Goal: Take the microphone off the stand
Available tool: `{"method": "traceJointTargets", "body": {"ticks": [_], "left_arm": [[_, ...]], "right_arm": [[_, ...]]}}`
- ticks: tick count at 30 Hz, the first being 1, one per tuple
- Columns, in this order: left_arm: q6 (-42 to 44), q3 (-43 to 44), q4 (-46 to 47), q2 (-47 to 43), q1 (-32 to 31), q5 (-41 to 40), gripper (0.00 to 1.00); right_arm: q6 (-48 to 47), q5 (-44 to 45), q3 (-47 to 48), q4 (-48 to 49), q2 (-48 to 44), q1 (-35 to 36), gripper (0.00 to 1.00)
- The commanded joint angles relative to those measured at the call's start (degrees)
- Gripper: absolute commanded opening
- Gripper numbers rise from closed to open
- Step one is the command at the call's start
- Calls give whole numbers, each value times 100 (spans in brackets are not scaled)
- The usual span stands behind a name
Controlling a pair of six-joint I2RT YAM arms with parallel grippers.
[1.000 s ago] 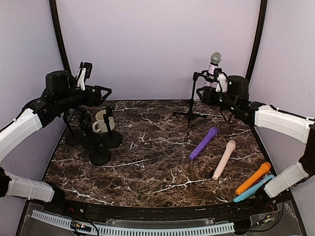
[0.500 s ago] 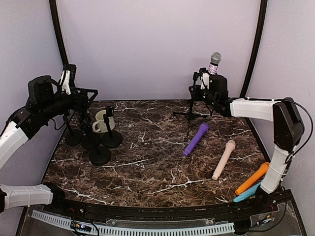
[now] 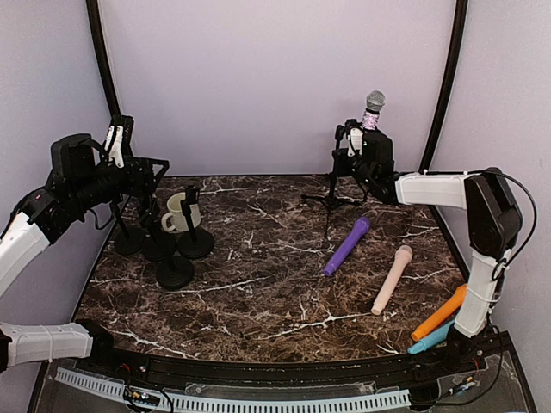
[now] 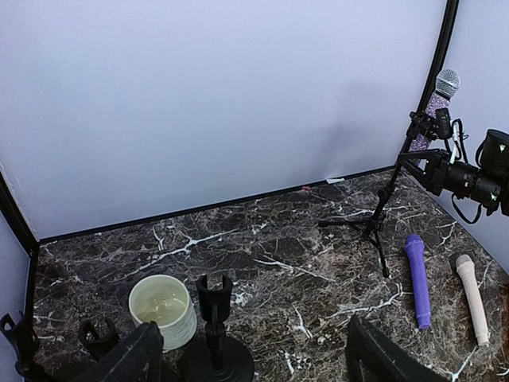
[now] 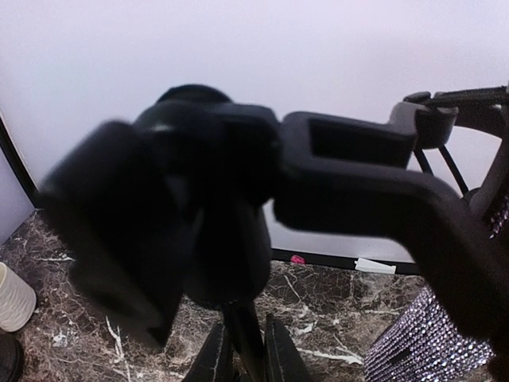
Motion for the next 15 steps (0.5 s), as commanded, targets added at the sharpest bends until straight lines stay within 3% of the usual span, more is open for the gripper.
{"method": "traceJointTargets", "body": {"ticks": [1, 7, 15], "left_arm": [[31, -152, -34, -139, 40, -127, 82], [69, -224, -141, -228, 41, -189, 81], [68, -405, -173, -392, 37, -412, 81]], "right_arm": [[-66, -189, 232, 546, 139, 35, 11], [-138, -198, 242, 738, 195, 70, 0], [-409, 213, -42, 1040, -150, 301, 0]]}}
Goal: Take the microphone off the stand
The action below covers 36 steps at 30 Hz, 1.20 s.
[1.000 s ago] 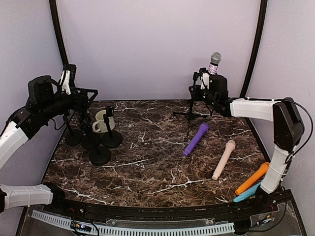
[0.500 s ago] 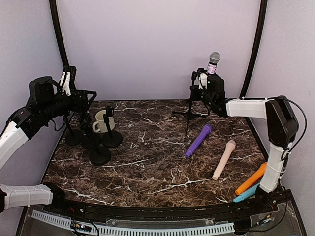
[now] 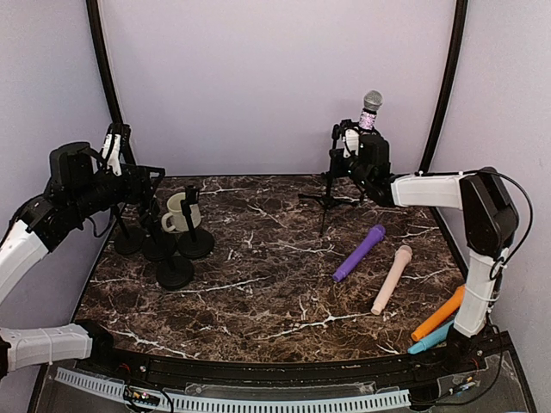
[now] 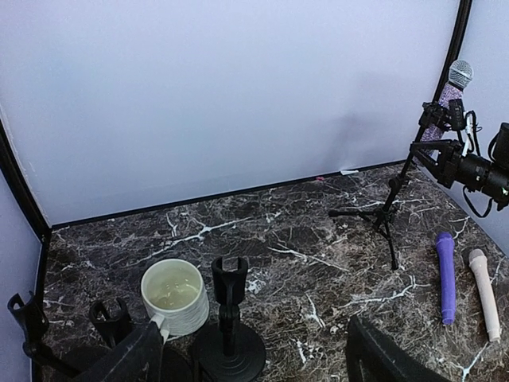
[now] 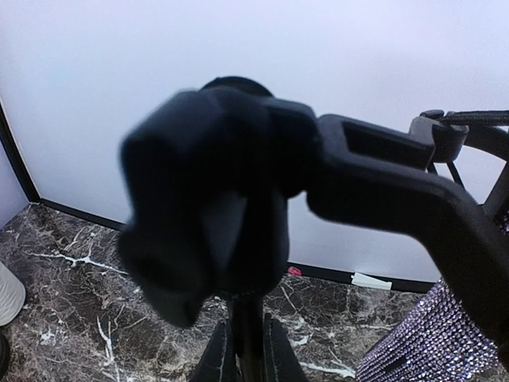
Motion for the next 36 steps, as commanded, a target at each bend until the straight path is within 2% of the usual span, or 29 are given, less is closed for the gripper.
{"method": "traceJointTargets", "body": {"ticks": [1, 9, 12, 18, 25, 29, 36], "left_arm": [[54, -138, -63, -171, 36, -151, 81], [71, -295, 79, -316, 42, -50, 82], [301, -285, 118, -298, 36, 530, 82], [684, 7, -59, -61, 36, 1099, 80], [692, 39, 179, 70, 5, 1816, 76], [709, 84, 264, 67, -222, 1678, 75], [1034, 358, 137, 424, -1231, 1000, 74]], "right_arm": [[-41, 211, -150, 784, -374, 275, 0], [-158, 787, -615, 904, -932, 995, 0], [-152, 1022, -757, 812, -1099, 1294, 0], [-314, 1525, -1036, 599, -1489, 1885, 0], [-508, 2077, -1532, 361, -2011, 2527, 0], [-441, 2343, -1729, 170, -2304, 2812, 0], [-174, 2576, -2123, 25, -2597, 3067, 0]]}}
